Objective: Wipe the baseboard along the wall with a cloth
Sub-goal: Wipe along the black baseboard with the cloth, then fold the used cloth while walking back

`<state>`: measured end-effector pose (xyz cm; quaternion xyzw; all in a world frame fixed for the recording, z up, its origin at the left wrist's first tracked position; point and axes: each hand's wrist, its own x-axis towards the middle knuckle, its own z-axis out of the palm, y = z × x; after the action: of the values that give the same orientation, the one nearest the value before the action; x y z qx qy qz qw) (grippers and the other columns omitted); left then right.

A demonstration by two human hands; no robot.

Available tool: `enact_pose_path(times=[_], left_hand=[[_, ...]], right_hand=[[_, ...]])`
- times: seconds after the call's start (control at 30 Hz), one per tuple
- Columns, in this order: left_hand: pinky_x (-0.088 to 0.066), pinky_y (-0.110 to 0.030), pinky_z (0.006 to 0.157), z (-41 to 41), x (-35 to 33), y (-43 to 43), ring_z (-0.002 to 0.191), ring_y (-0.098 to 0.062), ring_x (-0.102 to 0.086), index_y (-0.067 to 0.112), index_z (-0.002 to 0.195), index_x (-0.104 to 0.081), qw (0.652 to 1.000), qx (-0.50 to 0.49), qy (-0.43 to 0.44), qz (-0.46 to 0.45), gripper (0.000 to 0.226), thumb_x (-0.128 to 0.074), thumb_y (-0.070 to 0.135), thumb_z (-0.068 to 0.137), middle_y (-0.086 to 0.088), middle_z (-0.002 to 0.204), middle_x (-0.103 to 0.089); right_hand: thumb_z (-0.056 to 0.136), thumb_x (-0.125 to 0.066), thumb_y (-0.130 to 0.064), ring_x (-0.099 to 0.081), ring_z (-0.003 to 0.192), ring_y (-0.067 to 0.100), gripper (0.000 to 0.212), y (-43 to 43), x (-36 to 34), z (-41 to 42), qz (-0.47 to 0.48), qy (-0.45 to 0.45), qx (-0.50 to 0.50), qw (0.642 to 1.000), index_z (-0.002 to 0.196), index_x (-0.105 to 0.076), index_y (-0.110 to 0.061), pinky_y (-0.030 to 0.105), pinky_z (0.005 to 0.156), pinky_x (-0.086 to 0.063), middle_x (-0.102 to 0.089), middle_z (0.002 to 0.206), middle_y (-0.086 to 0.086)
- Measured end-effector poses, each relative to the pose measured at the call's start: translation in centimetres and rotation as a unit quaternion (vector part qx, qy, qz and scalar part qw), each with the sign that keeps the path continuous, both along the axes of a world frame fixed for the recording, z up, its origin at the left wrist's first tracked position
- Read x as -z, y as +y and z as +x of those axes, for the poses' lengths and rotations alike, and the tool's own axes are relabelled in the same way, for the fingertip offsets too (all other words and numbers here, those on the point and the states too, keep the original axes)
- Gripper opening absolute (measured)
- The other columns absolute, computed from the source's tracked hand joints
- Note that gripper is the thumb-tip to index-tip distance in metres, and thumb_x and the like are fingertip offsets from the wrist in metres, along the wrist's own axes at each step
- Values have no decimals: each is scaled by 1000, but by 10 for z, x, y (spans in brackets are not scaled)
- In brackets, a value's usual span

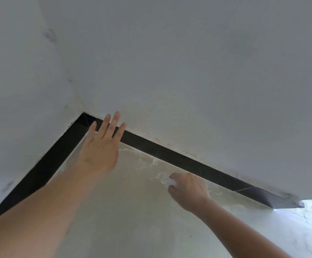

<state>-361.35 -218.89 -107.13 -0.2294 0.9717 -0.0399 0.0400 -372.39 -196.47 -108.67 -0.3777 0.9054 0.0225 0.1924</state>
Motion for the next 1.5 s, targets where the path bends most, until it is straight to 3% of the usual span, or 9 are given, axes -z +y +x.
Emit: enact_pose_path(times=[0.17,0.27,0.4,0.57,0.7,0.97,1.23,1.37,1.5], left_hand=[[2,-38,119,52,-83,35,143,-26,20,13,150,13,985,-18,-123,116,62,-21,31,101,-12,154,27],[-1,-33,120,79,-162,56,145,-21,12,12,152,7,974,-64,-110,186,59,-19,32,102,-9,158,12],[-6,-30,120,114,-288,74,146,-16,0,14,152,-3,954,-129,-53,265,56,-21,34,102,-4,159,-4],[-8,-29,119,162,-455,92,146,-13,-3,19,152,-7,940,-202,2,276,54,-20,35,103,1,159,-8],[-10,-28,118,201,-567,120,146,-13,-4,20,152,-14,917,-293,70,260,52,-23,34,103,3,159,-10],[-3,-34,118,330,-705,216,146,-13,0,23,151,-16,878,-445,108,142,50,-19,36,103,3,159,-6],[-5,-33,117,528,-794,332,146,-12,-4,24,149,-23,764,-622,166,48,51,-16,40,101,4,159,-10],[-9,-33,117,649,-818,426,146,-15,-10,22,148,-29,690,-700,184,7,82,7,52,80,1,158,-17],[-11,-33,118,768,-826,526,145,-15,-10,21,148,-29,583,-789,192,-29,48,-23,34,102,-2,157,-18]], right_hand=[[87,-46,-34,-63,80,25,21,-17,-96,33,-69,-107,41,991,95,-62,-23,30,65,-47,-68,84,1],[87,-48,-37,-49,53,15,23,-30,-184,53,-125,-179,95,971,70,-55,-22,26,49,-35,-54,57,-3],[80,-54,-24,-31,48,13,27,-39,-312,81,-166,-243,112,949,56,-44,-20,25,45,-23,-36,51,-4],[78,-57,-27,-37,52,14,26,-46,-472,121,-201,-344,86,913,63,-51,-7,26,51,-25,-39,55,0],[80,-56,-26,-31,52,15,31,-37,-579,158,-202,-385,14,900,55,-40,-17,26,48,-21,-39,55,1],[86,-57,-29,-42,52,15,30,-12,-714,252,-166,-387,-199,885,61,-53,-12,25,52,-30,-45,54,-2],[83,-60,-28,-54,52,6,25,9,-818,465,-78,-426,-468,771,64,-64,-14,24,62,-45,-57,53,-7],[83,-63,-23,-52,54,9,24,55,-851,610,-29,-480,-539,692,61,-59,-14,17,58,-41,-53,54,-7],[83,-63,-24,-55,57,11,25,132,-867,767,23,-513,-597,616,75,-64,-1,19,59,-44,-55,61,-1]])
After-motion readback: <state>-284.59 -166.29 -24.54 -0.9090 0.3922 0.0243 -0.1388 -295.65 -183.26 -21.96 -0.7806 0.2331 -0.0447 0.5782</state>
